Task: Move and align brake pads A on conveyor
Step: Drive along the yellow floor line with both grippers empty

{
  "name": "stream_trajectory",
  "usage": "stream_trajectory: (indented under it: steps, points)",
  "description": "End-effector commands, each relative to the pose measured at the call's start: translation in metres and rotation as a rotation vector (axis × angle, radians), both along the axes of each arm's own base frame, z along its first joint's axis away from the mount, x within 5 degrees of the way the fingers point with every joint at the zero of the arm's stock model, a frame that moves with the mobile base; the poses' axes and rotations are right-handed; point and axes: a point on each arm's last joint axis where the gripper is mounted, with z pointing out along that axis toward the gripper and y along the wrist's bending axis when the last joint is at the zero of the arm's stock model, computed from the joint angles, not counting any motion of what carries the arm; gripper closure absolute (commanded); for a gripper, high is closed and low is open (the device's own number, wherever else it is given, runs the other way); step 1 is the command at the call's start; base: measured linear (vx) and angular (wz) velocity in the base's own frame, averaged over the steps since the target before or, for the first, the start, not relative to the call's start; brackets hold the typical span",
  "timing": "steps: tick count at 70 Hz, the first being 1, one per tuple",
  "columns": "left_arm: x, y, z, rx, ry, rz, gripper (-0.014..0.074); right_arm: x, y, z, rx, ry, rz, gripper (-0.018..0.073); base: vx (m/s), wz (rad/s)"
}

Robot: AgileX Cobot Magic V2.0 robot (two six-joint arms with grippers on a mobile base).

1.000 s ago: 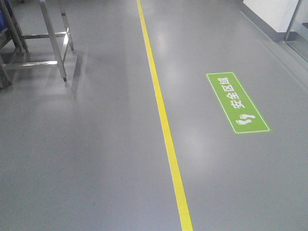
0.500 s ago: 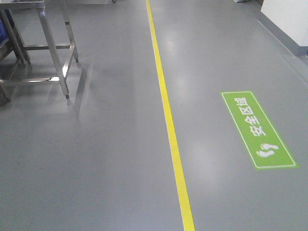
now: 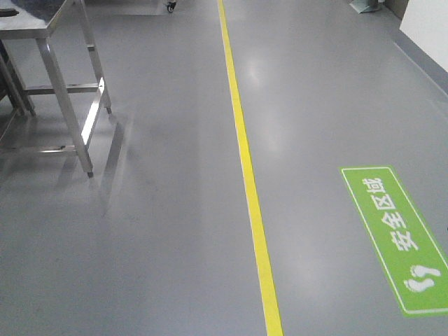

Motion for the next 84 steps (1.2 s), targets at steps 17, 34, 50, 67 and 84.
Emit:
stream_trajectory:
  steps: [17,34,50,67,84]
  points:
    - [-0.0002,0.0,0.013,-0.02,-0.075,-0.003,0.0603,0.0009,0.0004,0.0148,0.011,-0.09,0.003,0.0566,0.58,0.01]
    - [-0.0002,0.0,0.0129,-0.02,-0.075,-0.003,0.0603,0.0009,0.0004,0.0147,0.011,-0.089,0.003,0.0566,0.6,0.03]
    - [-0.0002,0.0,0.0129,-0.02,-0.075,-0.003,0.0603,0.0009,0.0004,0.0147,0.011,-0.089,0.003,0.0566,0.59,0.02]
    - [-0.0002,0.0,0.0129,-0.02,-0.075,-0.003,0.0603,0.0009,0.0004,0.0147,0.011,-0.089,0.003,0.0566,0.58,0.01]
    - [-0.0002,0.0,0.0129,-0.02,-0.075,-0.003,0.0603,0.0009,0.0004,0.0147,0.011,-0.089,0.003,0.0566,0.57,-0.01]
